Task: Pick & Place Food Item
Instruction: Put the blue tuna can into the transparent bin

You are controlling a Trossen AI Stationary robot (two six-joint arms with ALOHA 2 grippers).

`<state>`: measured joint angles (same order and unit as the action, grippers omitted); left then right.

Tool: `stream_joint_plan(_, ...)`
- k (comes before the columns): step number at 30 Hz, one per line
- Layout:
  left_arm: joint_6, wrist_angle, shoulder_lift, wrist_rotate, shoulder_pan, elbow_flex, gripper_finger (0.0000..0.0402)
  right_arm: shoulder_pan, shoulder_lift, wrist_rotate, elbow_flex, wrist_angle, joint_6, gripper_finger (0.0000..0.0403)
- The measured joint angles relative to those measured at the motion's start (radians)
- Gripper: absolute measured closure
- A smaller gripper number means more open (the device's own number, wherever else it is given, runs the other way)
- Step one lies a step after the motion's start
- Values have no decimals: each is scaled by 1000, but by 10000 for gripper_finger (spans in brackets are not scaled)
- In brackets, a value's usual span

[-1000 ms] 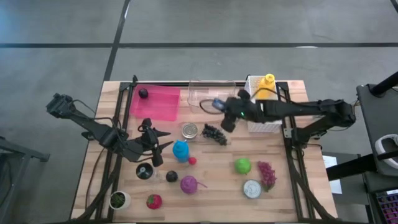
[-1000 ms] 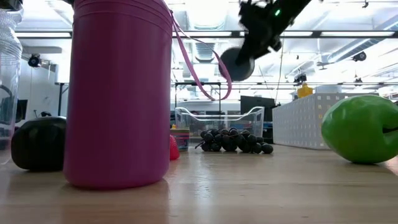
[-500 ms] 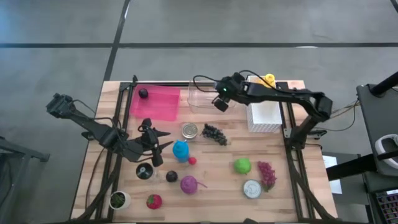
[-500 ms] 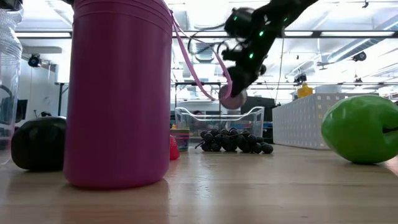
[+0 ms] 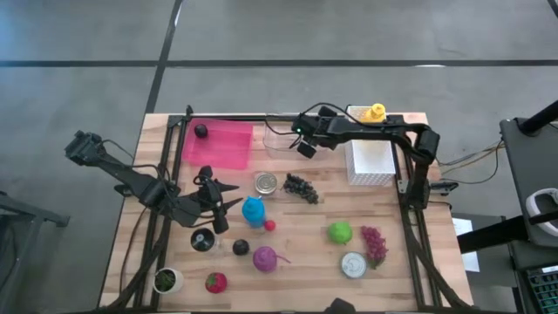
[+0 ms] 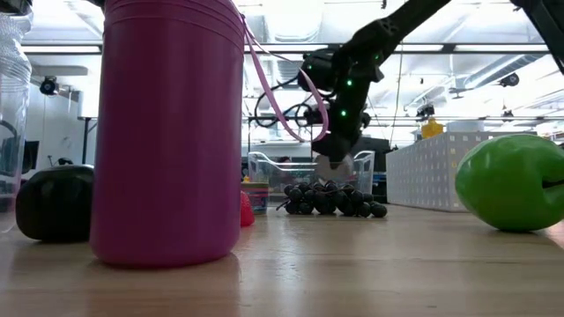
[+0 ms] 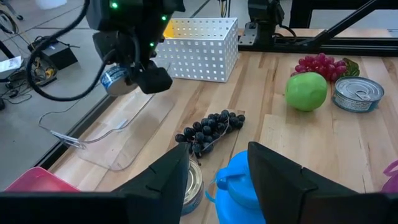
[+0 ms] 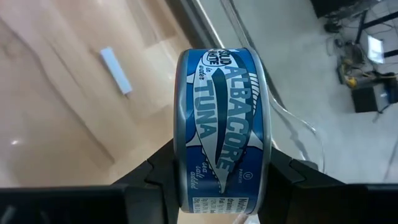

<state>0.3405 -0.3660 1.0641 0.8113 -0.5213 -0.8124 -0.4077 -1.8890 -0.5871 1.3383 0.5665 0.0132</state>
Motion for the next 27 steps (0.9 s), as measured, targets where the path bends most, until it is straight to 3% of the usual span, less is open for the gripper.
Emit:
stream_joint_plan(10, 0, 1, 0, 0, 0, 0, 231, 3, -6, -22, -20, 6, 12, 261)
stream_joint_plan(27, 0, 2, 0, 0, 0, 0, 233, 22, -16, -17, -24, 28, 17, 210)
